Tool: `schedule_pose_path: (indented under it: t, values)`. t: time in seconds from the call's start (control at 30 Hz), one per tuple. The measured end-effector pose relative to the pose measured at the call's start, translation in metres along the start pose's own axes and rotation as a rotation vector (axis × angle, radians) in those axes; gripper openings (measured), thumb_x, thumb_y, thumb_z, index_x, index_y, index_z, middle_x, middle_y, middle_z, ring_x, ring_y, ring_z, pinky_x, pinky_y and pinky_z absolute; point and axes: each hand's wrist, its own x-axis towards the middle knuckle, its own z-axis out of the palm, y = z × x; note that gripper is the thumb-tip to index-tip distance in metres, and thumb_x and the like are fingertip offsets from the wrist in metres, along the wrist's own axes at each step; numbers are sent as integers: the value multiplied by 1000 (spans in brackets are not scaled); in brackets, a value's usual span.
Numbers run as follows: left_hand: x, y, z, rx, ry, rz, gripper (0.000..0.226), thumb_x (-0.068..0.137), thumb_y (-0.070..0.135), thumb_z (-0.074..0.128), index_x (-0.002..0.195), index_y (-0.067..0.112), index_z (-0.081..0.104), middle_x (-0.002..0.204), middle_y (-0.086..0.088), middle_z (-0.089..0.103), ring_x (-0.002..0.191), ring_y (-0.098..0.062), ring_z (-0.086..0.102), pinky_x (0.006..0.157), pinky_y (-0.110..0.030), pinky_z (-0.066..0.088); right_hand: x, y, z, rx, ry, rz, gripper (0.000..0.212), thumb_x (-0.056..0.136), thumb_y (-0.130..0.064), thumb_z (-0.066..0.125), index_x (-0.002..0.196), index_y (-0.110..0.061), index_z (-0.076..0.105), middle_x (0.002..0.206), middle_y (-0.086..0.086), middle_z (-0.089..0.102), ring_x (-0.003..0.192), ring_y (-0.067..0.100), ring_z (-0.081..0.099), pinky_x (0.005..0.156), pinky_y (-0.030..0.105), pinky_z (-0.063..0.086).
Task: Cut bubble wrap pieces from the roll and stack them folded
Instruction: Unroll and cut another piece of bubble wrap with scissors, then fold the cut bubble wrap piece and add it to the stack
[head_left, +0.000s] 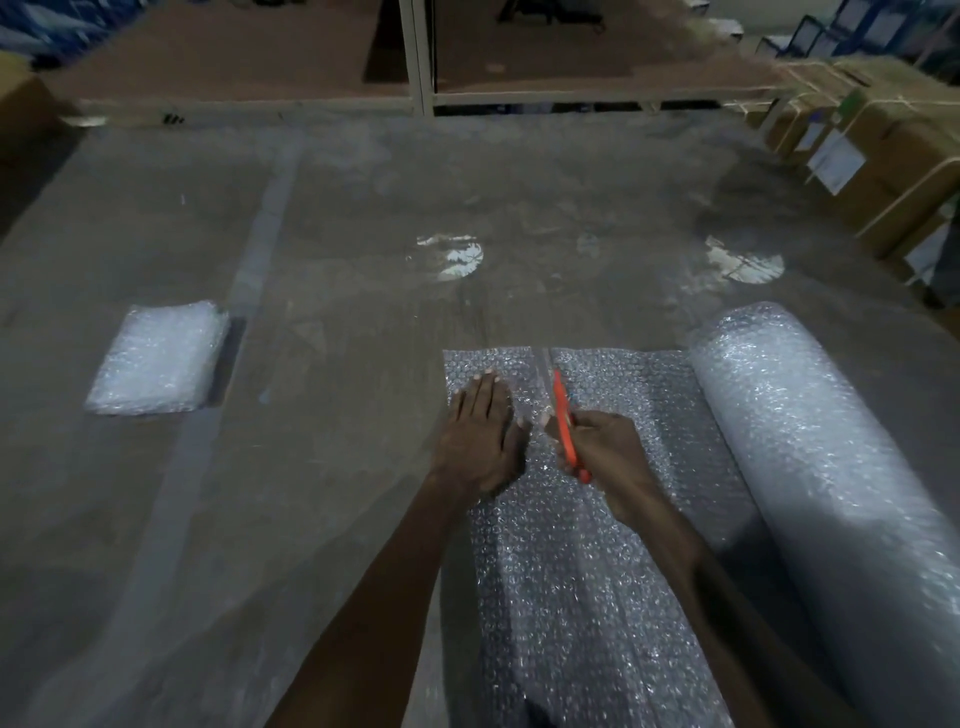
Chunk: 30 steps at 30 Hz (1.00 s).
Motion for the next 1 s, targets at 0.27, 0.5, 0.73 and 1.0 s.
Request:
schedule_pose_path:
  t: [0.27,0.5,0.73,1.0]
  values:
    - [-66,11,-1,-49,58,7,71,101,48,9,159,8,6,167,-10,-1,154,-21,-7,120,-37,-17,-64,11,-20,-463,229,-285,31,92,-30,75,119,-14,74,93,2,79,59,3,64,57,5,46]
    - [-126,43,18,-20,75,1,66,105,48,11,160,13,6,167,-4,-3,154,-19,-9,117,-34,-22,-79,23,-37,-918,352,-287,35,96,-39,67,103,-6,76,97,15,77,84,30,71,64,26,36]
    - [-155,46,34,82,43,-70,70,102,52,11,159,12,16,168,-7,6,154,-23,3,123,-48,-3,-69,44,-43,-1142,306,-378,38,98,-37,57,103,-4,74,94,18,69,85,36,69,73,38,52]
    - [-168,35,21,164,13,-102,77,95,53,-2,159,12,13,168,-7,5,154,-24,4,122,-53,-1,-94,79,8,-1020,88,-789,29,91,-21,53,104,-1,69,103,19,71,91,36,68,77,41,57]
